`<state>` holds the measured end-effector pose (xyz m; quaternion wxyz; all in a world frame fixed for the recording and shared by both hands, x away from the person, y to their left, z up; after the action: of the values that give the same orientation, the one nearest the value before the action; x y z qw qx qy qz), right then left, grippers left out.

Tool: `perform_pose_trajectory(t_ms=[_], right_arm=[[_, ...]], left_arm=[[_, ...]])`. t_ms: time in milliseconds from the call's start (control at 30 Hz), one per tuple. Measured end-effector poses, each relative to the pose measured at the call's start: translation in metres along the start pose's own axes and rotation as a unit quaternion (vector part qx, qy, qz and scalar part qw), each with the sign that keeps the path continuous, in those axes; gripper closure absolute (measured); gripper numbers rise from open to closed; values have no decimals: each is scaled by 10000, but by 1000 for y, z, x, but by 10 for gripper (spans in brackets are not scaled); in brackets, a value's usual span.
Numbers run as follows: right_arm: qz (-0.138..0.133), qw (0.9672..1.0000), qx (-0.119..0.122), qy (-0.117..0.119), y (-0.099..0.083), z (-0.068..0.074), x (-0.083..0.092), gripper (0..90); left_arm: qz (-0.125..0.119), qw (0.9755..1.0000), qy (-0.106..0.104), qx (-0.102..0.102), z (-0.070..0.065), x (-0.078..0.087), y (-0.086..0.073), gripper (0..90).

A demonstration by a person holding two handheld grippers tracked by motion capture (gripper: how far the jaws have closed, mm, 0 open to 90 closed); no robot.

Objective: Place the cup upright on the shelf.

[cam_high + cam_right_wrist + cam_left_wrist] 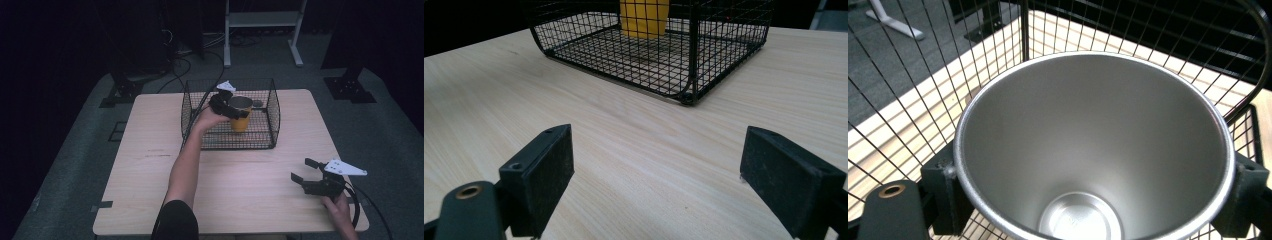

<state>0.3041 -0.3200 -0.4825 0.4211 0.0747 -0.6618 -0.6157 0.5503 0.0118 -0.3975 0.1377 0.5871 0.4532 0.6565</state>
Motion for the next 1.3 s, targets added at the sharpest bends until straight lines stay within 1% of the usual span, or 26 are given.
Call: perform_pose_trajectory(t_ms=[133,333,567,633,700,733,833,867,1100,1233,1300], right_arm=[[0,10000,4,0,0,0,0,129],[1,10000,7,1,0,0,0,129],[0,10000,6,3,0,0,0,129],[2,10000,8,3,0,0,0,129],[0,10000,6,0,0,0,0,129],[-1,10000,4,0,0,0,0,129],[0,10000,3,4,0,0,0,129],[0,10000,0,4,0,0,0,129],[-2,10000,-1,4,0,0,0,129],[-1,10000,0,6,0,0,0,129],[0,10000,0,5,0,0,0,129]], left_arm=[[46,10000,-6,0,1,-4,-1,131],[191,9998,18,10,2,-8,-5,130],[252,9997,50,3,3,-8,-5,131],[298,9995,50,-3,4,-9,-6,130],[377,9992,95,-3,5,-10,-6,131],[442,9990,81,14,6,-11,-8,131],[431,9990,76,49,6,-12,-8,130],[461,9989,104,26,6,-12,-8,130],[505,9987,111,9,5,-12,-7,129],[609,9980,149,-122,2,-11,-6,129],[624,9979,154,-120,2,-11,-6,129]])
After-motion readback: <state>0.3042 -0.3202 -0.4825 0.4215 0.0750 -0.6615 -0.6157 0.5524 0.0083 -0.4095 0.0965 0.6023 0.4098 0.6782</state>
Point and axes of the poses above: each handheld gripper's, and its own axes: x roughly backward along the jaws, y roughly out of its top, z roughly to its left, the point moved 1 cm from there along -x, roughly forward along the jaws, and after that the axes turned 8 degrees about z, right-handed, at the moved point
